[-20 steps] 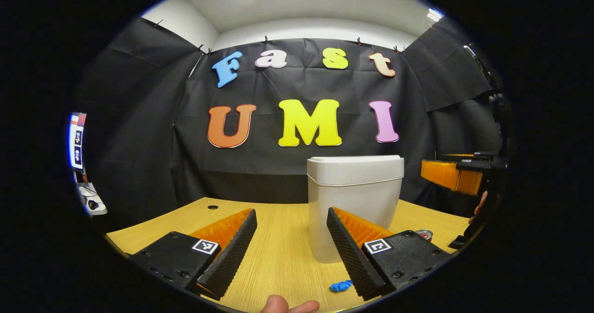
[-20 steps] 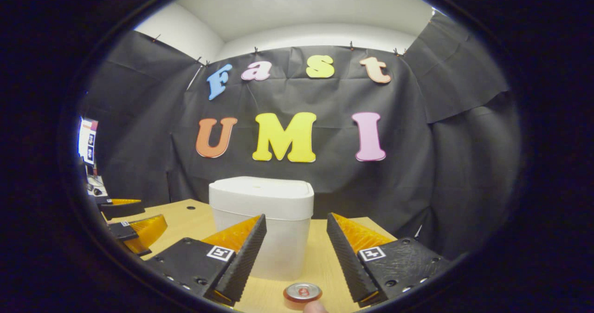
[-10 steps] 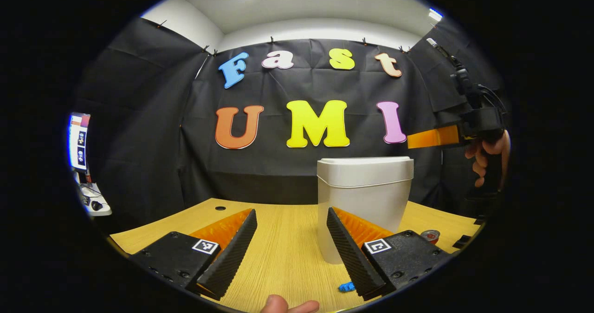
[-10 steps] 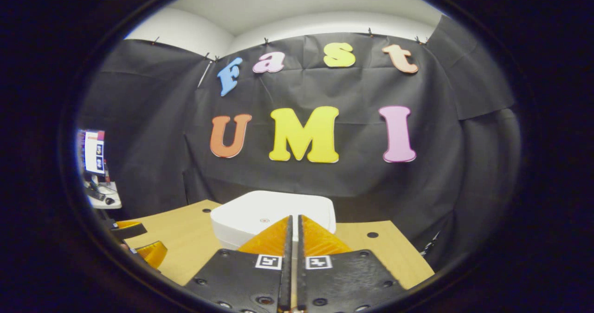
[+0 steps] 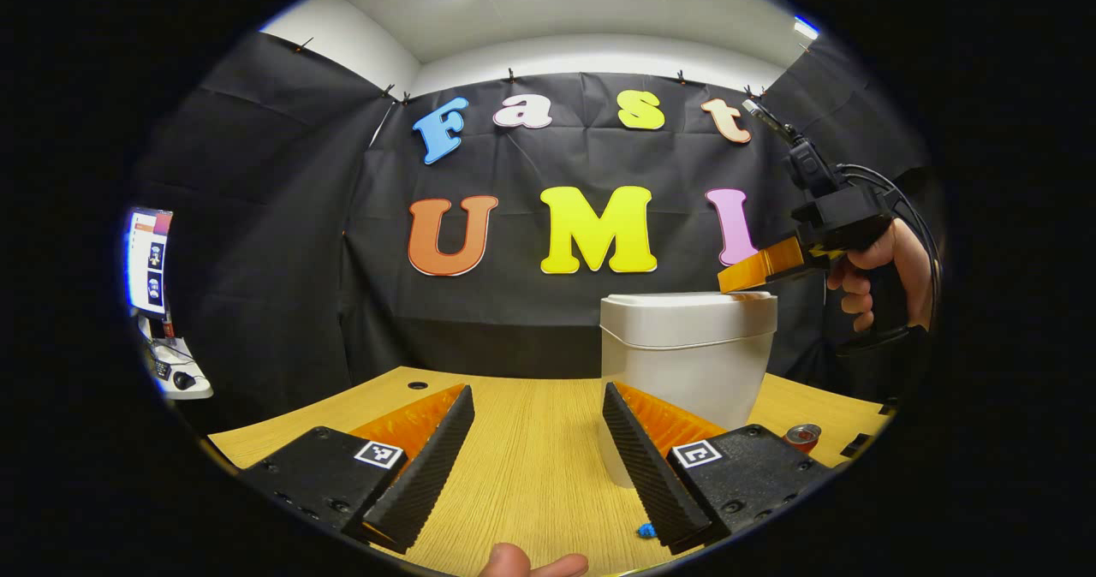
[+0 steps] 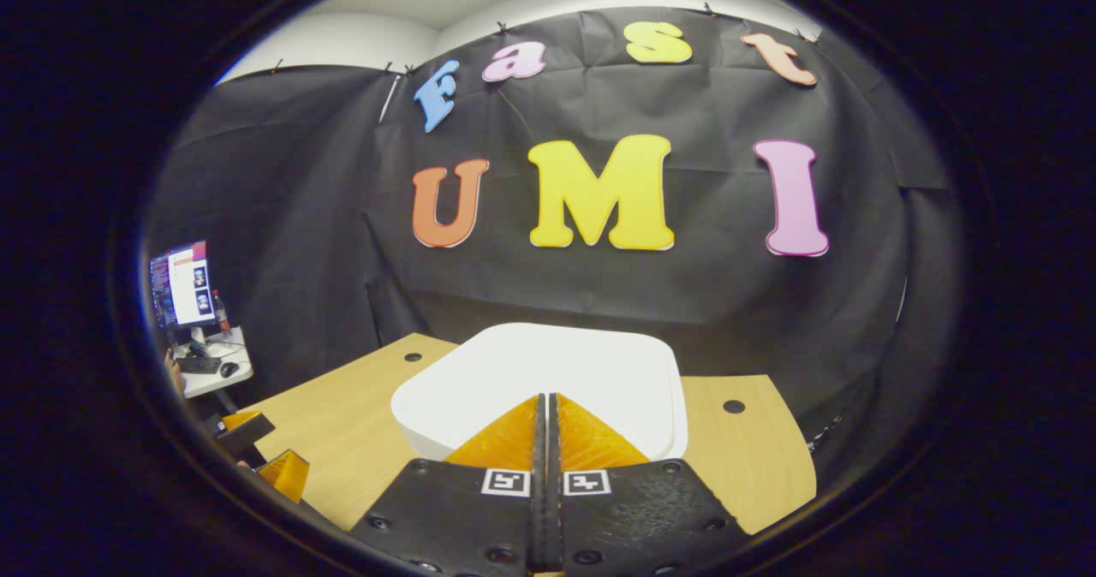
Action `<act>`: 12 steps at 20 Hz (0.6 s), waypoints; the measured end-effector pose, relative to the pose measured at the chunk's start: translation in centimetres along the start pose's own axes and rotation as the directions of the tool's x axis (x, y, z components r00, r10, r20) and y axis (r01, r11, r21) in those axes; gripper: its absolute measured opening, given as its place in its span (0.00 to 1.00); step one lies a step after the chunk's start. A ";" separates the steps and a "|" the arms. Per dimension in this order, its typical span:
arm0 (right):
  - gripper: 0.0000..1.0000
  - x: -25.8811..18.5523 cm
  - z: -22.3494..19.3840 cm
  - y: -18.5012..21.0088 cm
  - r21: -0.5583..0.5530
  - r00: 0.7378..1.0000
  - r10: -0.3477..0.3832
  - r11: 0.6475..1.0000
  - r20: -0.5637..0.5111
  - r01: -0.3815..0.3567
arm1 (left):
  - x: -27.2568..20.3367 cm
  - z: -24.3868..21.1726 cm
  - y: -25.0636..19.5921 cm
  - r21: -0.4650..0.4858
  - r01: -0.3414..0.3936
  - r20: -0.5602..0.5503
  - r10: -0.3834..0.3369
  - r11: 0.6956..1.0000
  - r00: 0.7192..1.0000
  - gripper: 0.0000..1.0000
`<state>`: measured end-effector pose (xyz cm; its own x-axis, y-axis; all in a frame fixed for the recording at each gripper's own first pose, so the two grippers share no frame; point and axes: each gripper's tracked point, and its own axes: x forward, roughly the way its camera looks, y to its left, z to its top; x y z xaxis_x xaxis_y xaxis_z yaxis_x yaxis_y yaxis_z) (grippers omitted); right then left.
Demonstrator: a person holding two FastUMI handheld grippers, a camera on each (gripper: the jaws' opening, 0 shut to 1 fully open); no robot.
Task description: Press the lid of the desktop garbage bin to open it, pick up the crumpled paper on the desktop and throw it into the bin, then pick up the pop can on the desktop and drop it into the bin, and finally close the garbage bin lid.
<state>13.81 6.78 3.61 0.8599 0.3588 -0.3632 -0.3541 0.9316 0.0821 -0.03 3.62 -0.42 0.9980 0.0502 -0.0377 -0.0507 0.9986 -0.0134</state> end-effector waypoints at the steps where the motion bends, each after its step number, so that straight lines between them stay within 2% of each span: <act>1: 0.00 0.1 -0.6 -0.1 0.018 1.000 0.015 1.000 -0.027 -0.015 | 0.0 -0.1 0.1 0.000 -0.002 -0.003 0.002 1.000 1.000 0.98; 3: 0.01 0.2 -0.8 -0.2 0.050 0.998 0.039 0.998 -0.044 -0.037 | 0.1 -0.4 0.3 0.005 -0.012 -0.010 0.012 1.000 1.000 0.98; 4: 0.00 0.2 -0.7 -0.2 0.040 0.997 0.045 0.998 -0.060 -0.042 | 0.2 -0.6 0.3 0.007 -0.013 -0.015 0.013 1.000 1.000 1.00; 5: 0.00 0.1 -0.7 -0.1 0.033 0.997 0.045 0.999 -0.069 -0.043 | 0.4 -0.7 0.2 0.006 -0.011 -0.021 0.012 1.000 1.000 0.98; 8: 0.02 -0.4 0.9 -0.3 0.046 0.999 0.043 0.998 0.001 -0.043 | 0.2 -0.7 0.2 0.028 -0.012 -0.018 0.012 1.000 1.000 0.98; 10: 0.00 -1.0 1.2 -2.0 0.052 0.998 -0.052 0.997 0.030 0.050 | 0.2 -0.5 0.2 0.048 -0.017 -0.011 0.017 0.999 1.000 0.98; 11: 0.28 -1.4 1.8 -2.5 0.062 0.996 -0.069 0.996 0.064 0.065 | 0.3 -0.6 0.1 0.052 -0.016 -0.014 0.017 0.998 1.000 0.98; 12: 0.33 -1.8 2.6 -2.4 0.081 0.992 -0.071 0.995 0.101 0.063 | 0.3 -0.7 0.1 0.053 -0.016 -0.016 0.017 0.998 1.000 0.98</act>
<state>14.05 4.04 6.44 0.9156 0.2957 -0.2725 -0.2684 0.9540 0.1337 0.24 3.76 -1.17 0.9963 0.0670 -0.0537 -0.0648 0.9971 0.0404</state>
